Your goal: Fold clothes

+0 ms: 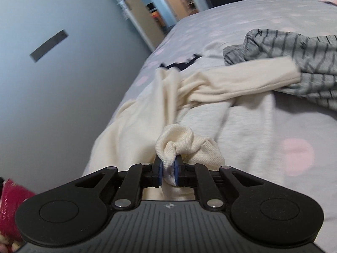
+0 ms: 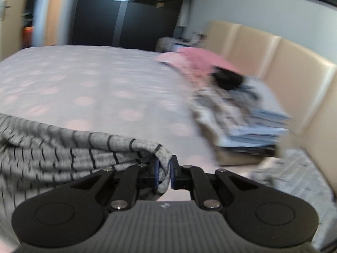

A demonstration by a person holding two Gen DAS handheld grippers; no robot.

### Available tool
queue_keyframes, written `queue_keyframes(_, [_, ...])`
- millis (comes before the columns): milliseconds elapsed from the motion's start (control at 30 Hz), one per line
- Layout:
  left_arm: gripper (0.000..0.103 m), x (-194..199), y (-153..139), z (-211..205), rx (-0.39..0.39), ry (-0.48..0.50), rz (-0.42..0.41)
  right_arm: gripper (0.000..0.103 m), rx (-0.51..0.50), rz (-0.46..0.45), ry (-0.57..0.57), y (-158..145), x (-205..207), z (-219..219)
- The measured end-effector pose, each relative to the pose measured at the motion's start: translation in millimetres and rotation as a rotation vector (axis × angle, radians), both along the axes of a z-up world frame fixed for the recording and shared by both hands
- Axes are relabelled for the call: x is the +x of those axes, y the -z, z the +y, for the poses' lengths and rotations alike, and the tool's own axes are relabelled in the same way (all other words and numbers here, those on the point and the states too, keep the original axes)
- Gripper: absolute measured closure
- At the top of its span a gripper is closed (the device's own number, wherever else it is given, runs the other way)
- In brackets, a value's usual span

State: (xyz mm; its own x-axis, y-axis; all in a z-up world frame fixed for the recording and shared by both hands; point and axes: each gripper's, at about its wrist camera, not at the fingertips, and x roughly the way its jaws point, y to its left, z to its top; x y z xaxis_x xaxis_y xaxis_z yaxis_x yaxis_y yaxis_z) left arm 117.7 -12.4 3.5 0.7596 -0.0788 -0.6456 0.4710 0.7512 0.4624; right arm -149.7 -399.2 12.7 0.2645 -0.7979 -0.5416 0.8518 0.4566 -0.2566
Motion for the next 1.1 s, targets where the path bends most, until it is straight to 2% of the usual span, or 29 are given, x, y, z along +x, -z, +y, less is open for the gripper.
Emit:
queue_keyframes(100, [0.092,-10,-4,-13,-0.037,0.059,0.045,0.093,-0.015,0.034,0.126,0,-32,-20])
queue_keyframes(167, [0.089,-18,-5,-27,-0.053,0.112,0.077,0.092,0.051,0.051,0.147,7,-49,-33])
queue_keyframes(200, [0.087,-22,-5,-35,-0.06,0.14,0.093,0.092,0.076,0.058,0.152,9,-56,-38])
queue_keyframes(333, [0.082,-35,0,-65,-0.056,0.223,0.131,0.086,0.059,0.059,0.085,11,-63,-24])
queue_keyframes(433, [0.069,-36,12,-81,-0.033,0.257,0.124,0.069,0.047,0.059,0.036,13,-68,-15])
queue_keyframes(467, [0.061,-35,17,-85,-0.028,0.27,0.112,0.058,0.043,0.059,0.019,13,-70,-11])
queue_keyframes(500, [0.057,-33,21,-88,-0.023,0.284,0.098,0.057,0.039,0.056,0.001,13,-71,-8])
queue_keyframes(600, [0.055,-25,33,-99,0.008,0.334,0.062,0.05,0.032,0.009,-0.081,6,-63,0])
queue_keyframes(767, [0.05,-8,45,-117,0.042,0.396,0.049,0.043,0.12,-0.022,-0.316,16,-29,17])
queue_keyframes(900, [0.048,2,67,-139,0.112,0.431,0.015,0.039,0.152,0.037,-0.464,36,6,35])
queue_keyframes(1000, [0.048,4,87,-152,0.181,0.477,-0.058,0.039,0.155,0.109,-0.503,50,31,44])
queue_keyframes(1100, [0.048,5,108,-161,0.273,0.532,-0.125,0.039,0.177,0.13,-0.538,58,52,43])
